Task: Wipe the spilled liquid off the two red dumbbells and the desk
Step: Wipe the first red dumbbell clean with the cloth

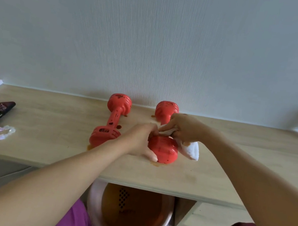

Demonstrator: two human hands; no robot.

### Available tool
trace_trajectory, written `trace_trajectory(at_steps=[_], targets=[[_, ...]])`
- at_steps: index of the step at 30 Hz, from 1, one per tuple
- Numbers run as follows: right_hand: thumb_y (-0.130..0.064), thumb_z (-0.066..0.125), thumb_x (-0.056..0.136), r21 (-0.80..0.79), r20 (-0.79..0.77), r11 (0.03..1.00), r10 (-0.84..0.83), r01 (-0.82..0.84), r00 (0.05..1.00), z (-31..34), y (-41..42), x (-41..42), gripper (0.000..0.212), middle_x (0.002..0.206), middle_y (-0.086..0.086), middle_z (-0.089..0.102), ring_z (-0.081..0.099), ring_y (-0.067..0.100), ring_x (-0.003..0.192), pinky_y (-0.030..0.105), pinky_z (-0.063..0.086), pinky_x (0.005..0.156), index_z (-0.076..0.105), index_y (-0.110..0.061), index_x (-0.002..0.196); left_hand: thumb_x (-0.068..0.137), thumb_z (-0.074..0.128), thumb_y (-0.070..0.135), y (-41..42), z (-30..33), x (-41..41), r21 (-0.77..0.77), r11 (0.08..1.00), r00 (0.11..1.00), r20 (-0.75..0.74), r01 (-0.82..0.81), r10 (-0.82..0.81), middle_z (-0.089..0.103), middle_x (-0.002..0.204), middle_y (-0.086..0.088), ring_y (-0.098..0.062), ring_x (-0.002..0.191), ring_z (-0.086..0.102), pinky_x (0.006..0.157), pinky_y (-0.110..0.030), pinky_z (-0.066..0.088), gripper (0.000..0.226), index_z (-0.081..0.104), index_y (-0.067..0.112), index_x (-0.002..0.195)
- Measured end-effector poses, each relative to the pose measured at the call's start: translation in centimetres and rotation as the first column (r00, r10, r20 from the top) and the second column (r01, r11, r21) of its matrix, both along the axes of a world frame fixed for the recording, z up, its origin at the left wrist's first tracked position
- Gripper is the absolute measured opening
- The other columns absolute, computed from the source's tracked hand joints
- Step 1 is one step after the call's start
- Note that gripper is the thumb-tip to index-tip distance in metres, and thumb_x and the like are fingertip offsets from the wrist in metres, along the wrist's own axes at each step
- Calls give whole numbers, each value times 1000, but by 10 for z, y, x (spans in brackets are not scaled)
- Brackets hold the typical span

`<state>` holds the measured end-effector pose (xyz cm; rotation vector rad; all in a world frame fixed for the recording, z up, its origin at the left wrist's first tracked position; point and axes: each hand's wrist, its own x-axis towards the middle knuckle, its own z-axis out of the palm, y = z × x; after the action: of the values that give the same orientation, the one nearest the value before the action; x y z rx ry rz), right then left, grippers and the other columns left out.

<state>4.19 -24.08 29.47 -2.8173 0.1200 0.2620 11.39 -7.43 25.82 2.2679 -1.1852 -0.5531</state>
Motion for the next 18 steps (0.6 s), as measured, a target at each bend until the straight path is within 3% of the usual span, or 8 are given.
trace_trajectory(at_steps=[2, 5, 8, 10, 13, 15, 18], targets=[[-1, 53, 82, 30, 53, 996, -81, 80, 995, 6, -7, -2, 47, 69, -18, 44, 46, 2, 63, 11, 34, 51, 67, -35, 112, 57, 88, 24, -6, 11, 9, 118, 991, 998, -36, 57, -53, 59, 110, 2, -14, 99, 58, 90, -33, 50, 60, 51, 21, 104], [-3, 55, 81, 138, 206, 961, -266, 241, 942, 7, -22, -5, 44, 67, -16, 50, 54, 12, 66, 27, 44, 57, 70, -35, 108, 63, 86, 24, -13, 24, 31, 180, 978, 977, -202, 102, -65, 61, 106, 2, -13, 96, 58, 87, -26, 48, 50, 58, 19, 104], [-4, 53, 78, 184, 282, 929, -364, 322, 888, 2, -36, -3, 46, 62, -18, 56, 64, 16, 67, 30, 49, 60, 70, -37, 105, 82, 71, 24, -28, 18, 47, 21, 995, 933, -345, -100, 102, 59, 92, 2, -10, 80, 56, 70, -22, 44, 26, 59, 13, 102], [-3, 51, 79, 229, 303, 912, -399, 340, 866, -4, -44, 0, 47, 64, -13, 60, 66, 19, 66, 26, 47, 55, 70, -37, 104, 91, 59, 24, -45, 6, 51, 14, 969, 886, -403, -245, 230, 56, 81, 1, -10, 69, 54, 61, -21, 42, 12, 55, 13, 91], [-5, 53, 85, 278, 348, 888, -448, 365, 824, -13, -50, 3, 41, 69, -15, 53, 64, 22, 68, 25, 44, 54, 70, -35, 107, 95, 51, 32, -69, -17, 56, 72, 934, 833, -432, -350, 345, 49, 56, -1, -14, 49, 44, 52, -25, 36, 31, 48, 14, 70], [-6, 54, 87, 312, 378, 867, -489, 389, 786, -20, -56, 6, 41, 75, -14, 47, 61, 20, 72, 28, 46, 59, 67, -36, 111, 95, 49, 38, -81, -26, 57, 90, 908, 731, -564, -409, 385, 49, 55, -1, -13, 48, 45, 54, -25, 39, 32, 52, 13, 75], [-6, 55, 86, 361, 413, 844, -525, 396, 744, -29, -65, 11, 44, 91, -4, 50, 59, 17, 77, 30, 47, 62, 64, -38, 115, 90, 56, 41, -93, -31, 56, 118, 885, 545, -749, -450, 377, 62, 77, -4, -17, 71, 61, 68, -28, 52, 28, 57, 13, 89]])
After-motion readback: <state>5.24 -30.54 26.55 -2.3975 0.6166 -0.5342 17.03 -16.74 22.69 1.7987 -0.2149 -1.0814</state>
